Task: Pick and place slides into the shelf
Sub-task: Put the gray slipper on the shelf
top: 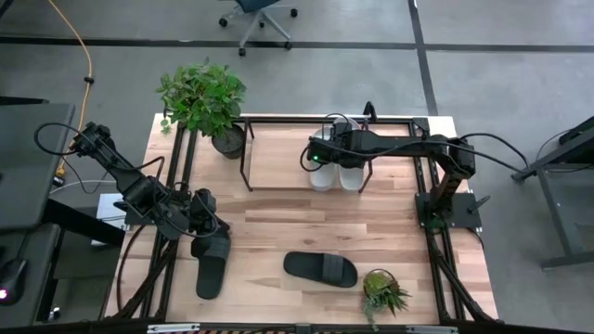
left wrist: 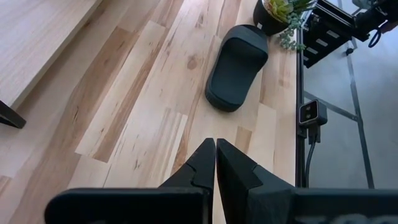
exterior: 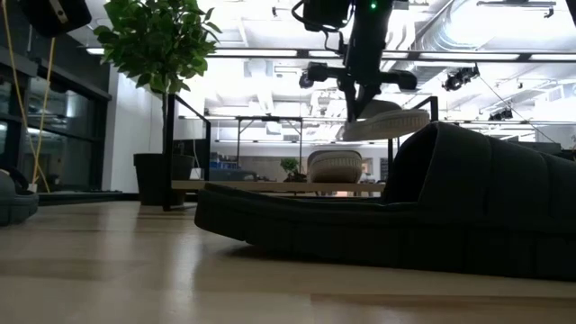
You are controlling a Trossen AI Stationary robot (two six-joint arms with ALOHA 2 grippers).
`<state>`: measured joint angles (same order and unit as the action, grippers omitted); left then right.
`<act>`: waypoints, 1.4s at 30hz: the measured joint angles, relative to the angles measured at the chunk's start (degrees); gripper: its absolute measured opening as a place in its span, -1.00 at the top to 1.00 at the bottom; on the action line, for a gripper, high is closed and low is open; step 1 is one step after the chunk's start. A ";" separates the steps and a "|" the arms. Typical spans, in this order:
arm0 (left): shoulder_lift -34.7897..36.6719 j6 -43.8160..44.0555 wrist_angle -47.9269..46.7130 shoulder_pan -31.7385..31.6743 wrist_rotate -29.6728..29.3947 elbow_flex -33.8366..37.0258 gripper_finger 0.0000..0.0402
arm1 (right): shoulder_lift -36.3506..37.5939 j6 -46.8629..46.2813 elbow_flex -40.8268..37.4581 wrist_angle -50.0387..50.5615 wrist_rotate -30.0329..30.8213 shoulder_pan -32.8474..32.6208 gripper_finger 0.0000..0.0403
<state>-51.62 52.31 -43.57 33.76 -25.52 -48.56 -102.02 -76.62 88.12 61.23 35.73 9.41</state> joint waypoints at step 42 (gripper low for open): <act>0.00 0.00 -0.07 0.00 0.47 0.00 0.97 | -0.04 -1.48 0.00 1.76 -1.92 1.20 0.67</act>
<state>-51.62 52.31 -43.64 33.76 -25.05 -48.56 -102.06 -78.10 88.12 62.99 33.81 10.61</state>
